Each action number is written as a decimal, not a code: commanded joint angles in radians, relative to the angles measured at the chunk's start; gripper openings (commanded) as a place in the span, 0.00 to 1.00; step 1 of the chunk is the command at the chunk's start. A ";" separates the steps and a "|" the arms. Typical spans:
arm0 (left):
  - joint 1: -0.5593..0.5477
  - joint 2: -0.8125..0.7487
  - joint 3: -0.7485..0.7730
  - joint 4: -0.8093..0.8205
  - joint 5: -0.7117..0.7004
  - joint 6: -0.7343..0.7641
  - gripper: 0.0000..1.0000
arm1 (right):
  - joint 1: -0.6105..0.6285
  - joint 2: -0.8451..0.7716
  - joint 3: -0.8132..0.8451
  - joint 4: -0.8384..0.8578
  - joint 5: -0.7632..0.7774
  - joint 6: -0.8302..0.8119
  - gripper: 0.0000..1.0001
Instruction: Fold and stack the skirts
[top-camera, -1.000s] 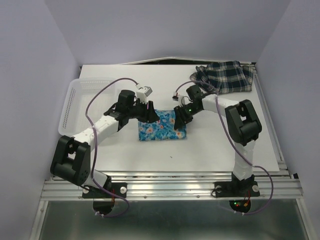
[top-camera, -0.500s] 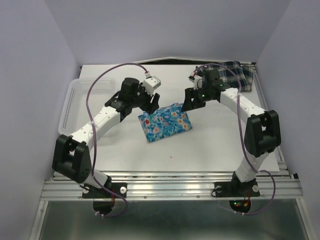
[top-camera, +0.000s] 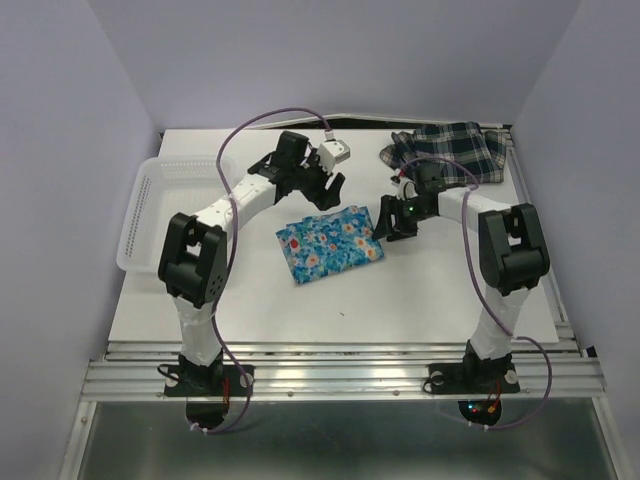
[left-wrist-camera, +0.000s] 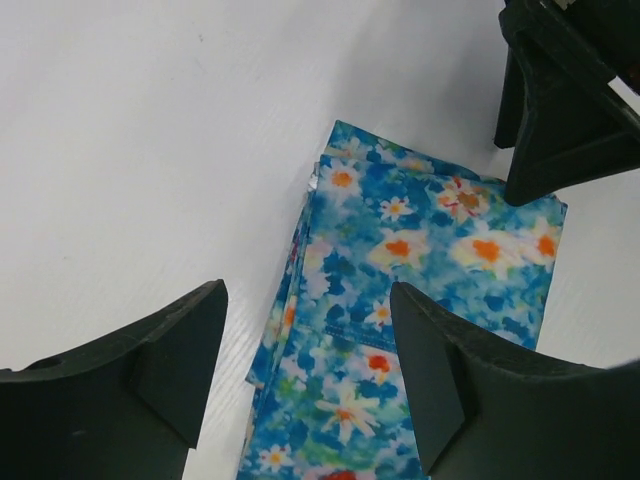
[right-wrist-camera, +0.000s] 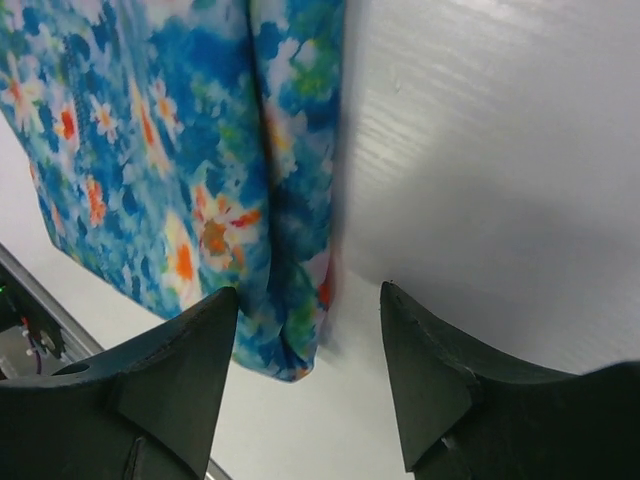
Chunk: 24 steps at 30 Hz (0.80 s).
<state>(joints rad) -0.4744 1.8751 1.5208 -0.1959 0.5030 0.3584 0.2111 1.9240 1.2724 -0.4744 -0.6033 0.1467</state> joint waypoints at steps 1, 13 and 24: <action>0.002 0.033 0.079 -0.047 0.098 0.025 0.77 | 0.002 0.036 0.036 0.126 0.022 0.016 0.65; 0.043 0.105 0.087 0.026 0.117 -0.035 0.83 | 0.002 0.239 0.208 0.152 -0.121 0.065 0.58; 0.056 0.139 0.065 0.101 0.120 0.000 0.89 | 0.002 0.161 0.180 0.223 -0.211 -0.007 0.06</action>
<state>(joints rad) -0.4236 2.0132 1.5612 -0.1471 0.5915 0.3260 0.2108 2.1464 1.4601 -0.3191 -0.7464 0.1905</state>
